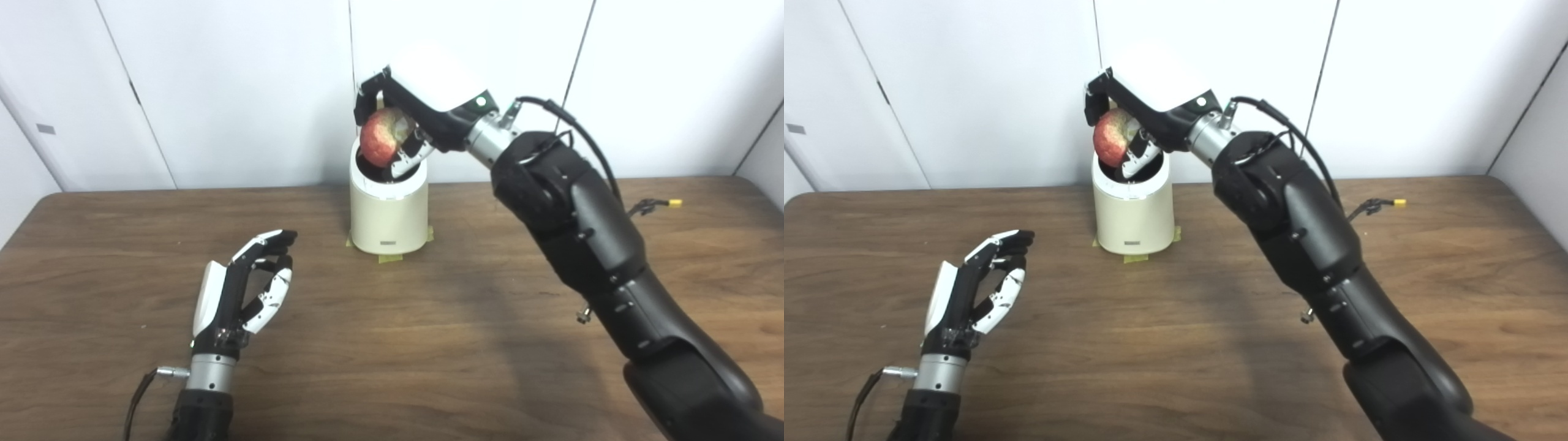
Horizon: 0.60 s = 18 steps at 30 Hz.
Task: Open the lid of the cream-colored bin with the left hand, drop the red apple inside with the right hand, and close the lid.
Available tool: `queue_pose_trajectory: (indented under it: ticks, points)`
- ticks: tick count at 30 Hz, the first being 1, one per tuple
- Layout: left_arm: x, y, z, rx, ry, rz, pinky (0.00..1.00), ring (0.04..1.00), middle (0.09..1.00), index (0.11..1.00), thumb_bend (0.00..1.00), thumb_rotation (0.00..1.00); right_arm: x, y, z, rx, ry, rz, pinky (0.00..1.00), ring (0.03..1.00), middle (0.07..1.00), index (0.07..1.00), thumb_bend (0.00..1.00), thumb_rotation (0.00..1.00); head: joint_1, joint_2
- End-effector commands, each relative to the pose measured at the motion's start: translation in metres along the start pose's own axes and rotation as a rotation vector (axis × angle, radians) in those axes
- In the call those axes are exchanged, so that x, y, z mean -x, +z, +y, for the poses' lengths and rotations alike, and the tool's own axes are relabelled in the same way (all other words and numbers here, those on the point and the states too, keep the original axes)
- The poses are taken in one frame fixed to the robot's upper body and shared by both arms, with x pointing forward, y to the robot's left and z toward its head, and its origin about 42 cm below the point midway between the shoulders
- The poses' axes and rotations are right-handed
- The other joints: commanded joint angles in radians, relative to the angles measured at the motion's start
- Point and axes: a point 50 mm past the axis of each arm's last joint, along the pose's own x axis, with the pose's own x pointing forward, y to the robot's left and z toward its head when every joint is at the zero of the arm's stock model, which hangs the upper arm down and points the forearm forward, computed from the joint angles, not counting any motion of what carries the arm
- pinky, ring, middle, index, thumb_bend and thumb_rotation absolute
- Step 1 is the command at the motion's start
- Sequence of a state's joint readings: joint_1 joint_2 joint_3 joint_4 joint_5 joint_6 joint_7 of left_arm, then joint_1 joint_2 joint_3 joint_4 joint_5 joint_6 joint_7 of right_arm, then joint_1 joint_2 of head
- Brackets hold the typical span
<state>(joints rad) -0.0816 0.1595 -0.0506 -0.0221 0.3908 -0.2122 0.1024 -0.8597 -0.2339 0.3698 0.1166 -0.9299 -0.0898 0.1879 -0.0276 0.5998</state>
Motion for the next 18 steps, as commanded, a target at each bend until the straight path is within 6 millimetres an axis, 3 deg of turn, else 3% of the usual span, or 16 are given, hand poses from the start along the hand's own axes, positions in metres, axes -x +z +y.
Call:
queue_pose_trajectory:
  ticks: [1,10,18]
  points:
    - [0.002,0.002,-0.009,0.017,0.004,-0.008,0.63,0.73,0.753,0.749,0.24,0.61,-0.019,0.001,-0.027,0.054,-0.1,-0.034,0.35,0.443,0.559,0.456,0.51,0.0,0.0,0.002]
    - [0.004,0.007,-0.009,0.009,0.001,-0.005,0.64,0.734,0.754,0.749,0.23,0.6,-0.03,-0.02,0.007,0.049,-0.142,-0.057,0.37,0.445,0.561,0.449,0.51,0.0,0.005,0.009]
    - [0.004,0.009,-0.01,0.018,-0.003,-0.019,0.63,0.731,0.754,0.752,0.22,0.59,-0.031,-0.029,0.021,0.065,-0.146,-0.063,0.37,0.445,0.56,0.448,0.51,0.0,0.007,0.009]
